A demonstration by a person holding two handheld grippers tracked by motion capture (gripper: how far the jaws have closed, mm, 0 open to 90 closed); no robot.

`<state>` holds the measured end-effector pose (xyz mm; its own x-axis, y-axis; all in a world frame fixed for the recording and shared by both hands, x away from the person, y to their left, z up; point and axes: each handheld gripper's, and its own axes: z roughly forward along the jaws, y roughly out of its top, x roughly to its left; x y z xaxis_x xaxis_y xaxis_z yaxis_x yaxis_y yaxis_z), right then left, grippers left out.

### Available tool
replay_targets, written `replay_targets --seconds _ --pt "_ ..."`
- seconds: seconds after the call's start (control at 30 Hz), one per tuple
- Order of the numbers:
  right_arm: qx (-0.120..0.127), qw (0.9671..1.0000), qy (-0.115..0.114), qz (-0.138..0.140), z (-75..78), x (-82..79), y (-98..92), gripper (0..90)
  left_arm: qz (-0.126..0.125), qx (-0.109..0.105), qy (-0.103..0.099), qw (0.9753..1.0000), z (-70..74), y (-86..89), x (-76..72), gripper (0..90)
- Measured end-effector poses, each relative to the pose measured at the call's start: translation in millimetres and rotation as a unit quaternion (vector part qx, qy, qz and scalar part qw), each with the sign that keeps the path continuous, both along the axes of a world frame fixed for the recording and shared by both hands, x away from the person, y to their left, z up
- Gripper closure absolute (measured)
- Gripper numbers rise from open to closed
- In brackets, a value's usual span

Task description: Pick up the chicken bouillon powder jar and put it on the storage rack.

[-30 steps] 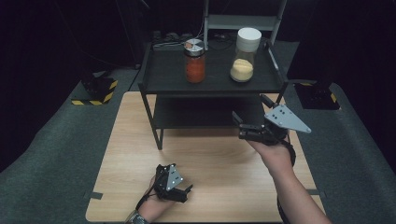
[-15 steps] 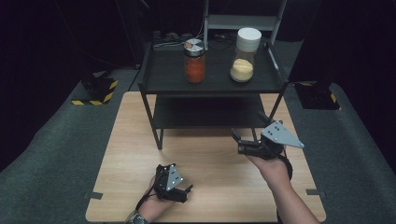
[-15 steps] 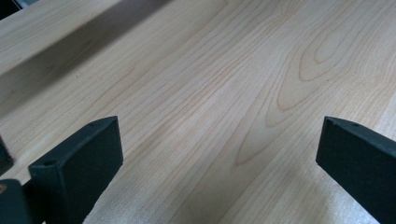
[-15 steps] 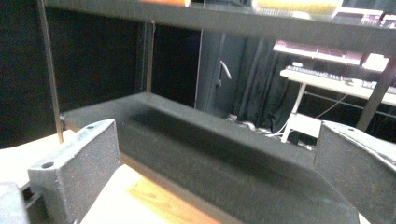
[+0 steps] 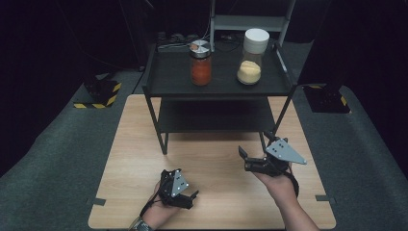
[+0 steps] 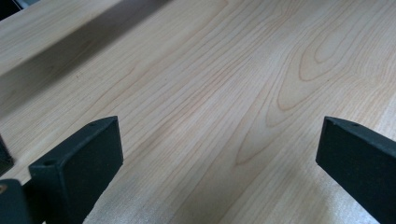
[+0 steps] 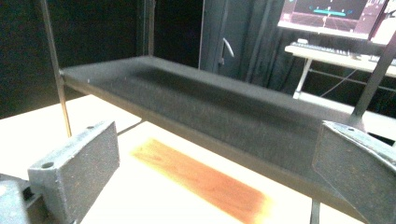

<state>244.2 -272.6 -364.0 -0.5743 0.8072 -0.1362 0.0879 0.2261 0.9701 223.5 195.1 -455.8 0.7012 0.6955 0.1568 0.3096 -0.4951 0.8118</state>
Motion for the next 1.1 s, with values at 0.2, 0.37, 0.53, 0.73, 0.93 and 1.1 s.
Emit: replay_targets --seconds 0.2,0.37,0.53,0.73,0.93,1.1 --pt "-0.003 0.9998 0.019 -0.004 -16.7 -2.6 -4.5 0.0 0.000 0.000 0.000 1.0000 0.1 -0.1 0.1 1.0" --pt "-0.008 0.9994 0.032 -0.007 -30.0 -4.9 -7.0 0.0 -0.001 0.002 -0.002 1.0000 -0.1 -0.9 -0.4 1.0" --pt "-0.021 0.9988 0.043 -0.010 -44.3 -7.1 -7.7 0.0 -0.001 0.003 -0.002 1.0000 0.1 -1.0 -0.4 1.0" --pt "-0.029 0.9977 0.060 -0.015 -59.0 -9.1 -9.1 0.0 -0.001 0.002 -0.002 1.0000 -0.1 -0.9 -0.4 1.0" --pt "-0.037 0.9963 0.075 -0.022 -72.2 -11.6 -11.8 0.1 -0.002 0.002 -0.002 1.0000 -0.1 -1.0 -0.4 1.1" --pt "-0.042 0.9951 0.086 -0.026 -82.8 -14.2 -14.1 0.0 -0.001 0.001 -0.002 1.0000 -0.3 -0.5 -0.4 1.3"
